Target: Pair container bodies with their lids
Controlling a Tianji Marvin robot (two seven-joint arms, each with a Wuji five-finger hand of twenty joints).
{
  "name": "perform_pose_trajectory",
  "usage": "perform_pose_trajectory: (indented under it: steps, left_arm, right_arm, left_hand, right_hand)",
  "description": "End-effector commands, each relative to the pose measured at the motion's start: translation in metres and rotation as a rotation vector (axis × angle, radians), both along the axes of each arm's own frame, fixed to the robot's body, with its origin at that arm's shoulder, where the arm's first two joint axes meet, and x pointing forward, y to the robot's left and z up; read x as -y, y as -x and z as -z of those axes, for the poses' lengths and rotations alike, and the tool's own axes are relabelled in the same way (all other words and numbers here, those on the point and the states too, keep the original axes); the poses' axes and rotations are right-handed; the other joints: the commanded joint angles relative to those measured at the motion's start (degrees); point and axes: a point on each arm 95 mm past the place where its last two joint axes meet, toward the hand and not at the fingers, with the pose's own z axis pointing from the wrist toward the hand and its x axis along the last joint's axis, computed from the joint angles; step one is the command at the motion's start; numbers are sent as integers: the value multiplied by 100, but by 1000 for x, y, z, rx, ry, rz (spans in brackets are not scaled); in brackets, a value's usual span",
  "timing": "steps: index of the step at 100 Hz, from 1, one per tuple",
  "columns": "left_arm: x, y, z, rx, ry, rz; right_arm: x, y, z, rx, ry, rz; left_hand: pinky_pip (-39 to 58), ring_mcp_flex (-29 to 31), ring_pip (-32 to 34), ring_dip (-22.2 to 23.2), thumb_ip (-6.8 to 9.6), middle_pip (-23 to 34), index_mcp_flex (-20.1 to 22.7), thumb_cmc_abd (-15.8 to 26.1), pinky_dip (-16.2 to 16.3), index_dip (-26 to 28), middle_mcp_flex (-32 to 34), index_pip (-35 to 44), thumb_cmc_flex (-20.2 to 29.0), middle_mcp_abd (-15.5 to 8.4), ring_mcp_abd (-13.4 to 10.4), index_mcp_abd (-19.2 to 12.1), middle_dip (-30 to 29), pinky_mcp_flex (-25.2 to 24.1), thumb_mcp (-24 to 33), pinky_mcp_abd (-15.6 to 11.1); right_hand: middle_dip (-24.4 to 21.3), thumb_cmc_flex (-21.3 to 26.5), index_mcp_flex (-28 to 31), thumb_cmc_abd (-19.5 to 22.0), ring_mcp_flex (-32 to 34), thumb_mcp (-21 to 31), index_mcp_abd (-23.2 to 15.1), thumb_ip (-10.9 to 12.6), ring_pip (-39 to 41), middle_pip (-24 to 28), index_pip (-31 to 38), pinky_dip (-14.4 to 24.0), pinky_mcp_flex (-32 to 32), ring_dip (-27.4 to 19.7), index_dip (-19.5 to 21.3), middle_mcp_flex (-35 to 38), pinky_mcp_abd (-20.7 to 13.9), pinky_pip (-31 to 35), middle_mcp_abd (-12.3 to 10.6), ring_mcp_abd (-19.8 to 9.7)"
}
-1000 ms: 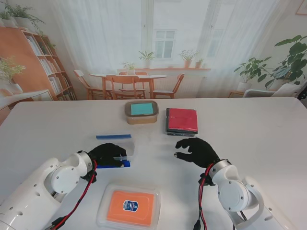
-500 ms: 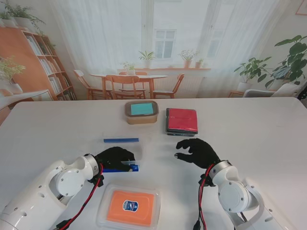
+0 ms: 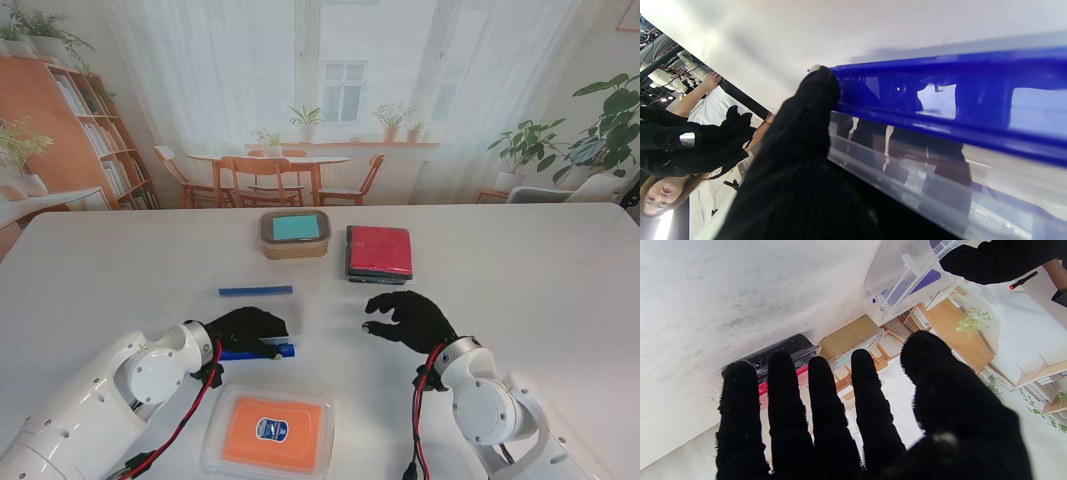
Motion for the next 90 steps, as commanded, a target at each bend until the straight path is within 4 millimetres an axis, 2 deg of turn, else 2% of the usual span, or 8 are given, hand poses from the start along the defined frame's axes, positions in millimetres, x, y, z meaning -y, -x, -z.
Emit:
perform_pose_trajectory:
  steps: [1,12,23,32,67,82,90]
  left_arm:
    - [0,1,4,-11,-2,1]
    - [1,0,2,-5,10,5]
    - [2,-1,0,-1,24,11]
    - [2,-2,0,3,32,16]
    - [-3,-1,-1,-29,15,35]
    - [-5,0,-3,-21,23,31]
    - [-5,0,-5,-11,27,26]
  right_arm:
    - [-2,1,3,-16,1,-7]
    - [-2,1,3,-12,-1,-8]
    - [-3,0,3,-12,-3,-10]
    - [-3,1,3,-12,-1,-16]
    - [-5,-1,2,-8,-9,-19]
    - [-5,-1,2,-8,-12,-22]
    - [-5,-1,1,-10,-12,-22]
  left_hand:
    - [-30,-136,-55,67,93,-33,-61,86,11,139,-120,3,241,3,163,-404,53,-142,127,-210]
    - [-203,-394,-209,104,111,44,-234,75,59,254,-478,-241,204,25,172,-497,-108,-368,53,-223]
    - [-412,-730,-392,85,109,185,-500,137,40,329,-977,-439,88,97,214,-721,-345,-677,17,-188]
    - [-609,-965,-570,54,81,397,-599,155,9,473,-1352,-629,-41,144,225,-845,-948,-877,118,-191]
    - [-858,-1434,-850,-18,39,156,-680,231,-73,361,-1822,-1020,-384,220,291,-1019,-1129,-1243,100,-164]
    - [-1022,-1754,-1093,-96,58,-20,-873,417,-142,230,-2184,-1458,-729,249,270,-1043,-1222,-1456,67,-170]
    - [-1027,-1836,-1134,-104,62,-87,-938,450,-144,180,-2338,-1576,-749,251,255,-1062,-1253,-1487,64,-175]
  right_hand:
    - [-35,56,-65,117,-54,-132,-149,119,-62,6,17,48,-10,18,80,-75,43,-24,-99,-70]
    - [-34,56,-68,115,-53,-132,-145,119,-60,7,17,49,-11,18,80,-73,38,-23,-104,-66]
    - [-34,59,-74,120,-58,-130,-147,120,-62,7,14,46,-25,17,79,-78,42,-31,-104,-63]
    - [-35,51,-74,124,-59,-132,-155,119,-63,7,14,47,-24,17,80,-75,48,-31,-104,-69]
    - [-33,39,-78,124,-79,-134,-153,119,-51,1,11,44,-46,28,79,-88,46,-44,-90,-45]
    - [-28,40,-85,127,-79,-133,-150,119,-37,5,8,48,-46,36,79,-91,54,-41,-80,-40]
    - [-26,38,-89,137,-77,-135,-155,118,-30,8,6,51,-40,40,78,-87,44,-35,-82,-32]
